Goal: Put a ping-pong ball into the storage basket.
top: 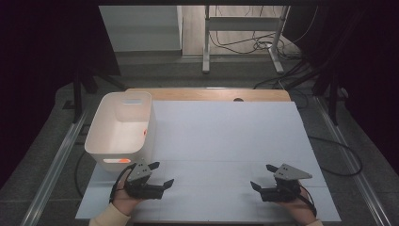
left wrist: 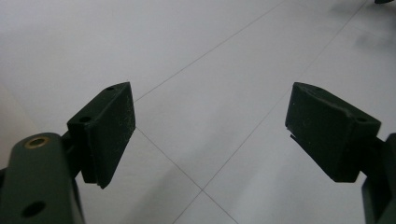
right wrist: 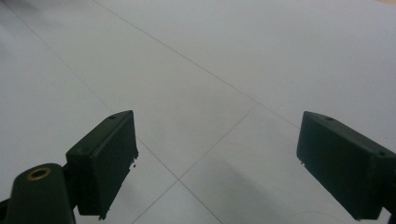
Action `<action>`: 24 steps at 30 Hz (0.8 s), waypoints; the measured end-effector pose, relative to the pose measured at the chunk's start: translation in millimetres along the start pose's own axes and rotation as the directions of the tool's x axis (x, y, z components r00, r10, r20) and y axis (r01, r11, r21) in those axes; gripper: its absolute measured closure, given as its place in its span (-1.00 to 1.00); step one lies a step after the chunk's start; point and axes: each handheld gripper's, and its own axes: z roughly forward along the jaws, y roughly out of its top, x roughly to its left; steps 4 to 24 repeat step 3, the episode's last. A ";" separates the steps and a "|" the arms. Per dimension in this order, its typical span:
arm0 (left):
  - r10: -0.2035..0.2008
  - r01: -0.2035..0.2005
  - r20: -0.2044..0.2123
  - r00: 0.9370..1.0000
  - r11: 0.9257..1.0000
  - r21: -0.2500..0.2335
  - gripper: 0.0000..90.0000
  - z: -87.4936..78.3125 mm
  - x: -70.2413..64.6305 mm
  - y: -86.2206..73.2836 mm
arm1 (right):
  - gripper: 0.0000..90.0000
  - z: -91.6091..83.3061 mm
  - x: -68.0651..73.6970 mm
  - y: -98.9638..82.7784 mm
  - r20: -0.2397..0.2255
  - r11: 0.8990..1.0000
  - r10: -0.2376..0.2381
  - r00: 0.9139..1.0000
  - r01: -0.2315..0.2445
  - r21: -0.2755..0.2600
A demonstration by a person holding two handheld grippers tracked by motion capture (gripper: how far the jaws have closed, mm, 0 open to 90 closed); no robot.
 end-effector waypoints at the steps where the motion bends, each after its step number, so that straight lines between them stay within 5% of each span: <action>1: 0.000 0.000 0.001 1.000 1.000 -0.001 -0.62 0.1 -0.1 0.2 | -0.72 -0.1 0.1 -0.1 -0.001 1.000 0.000 1.000 0.000 -0.001; 24: 0.003 -0.003 0.001 1.000 1.000 -0.002 -0.62 0.7 -0.9 0.8 | -0.72 -0.6 0.5 -0.2 -0.001 1.000 -0.002 1.000 0.002 -0.002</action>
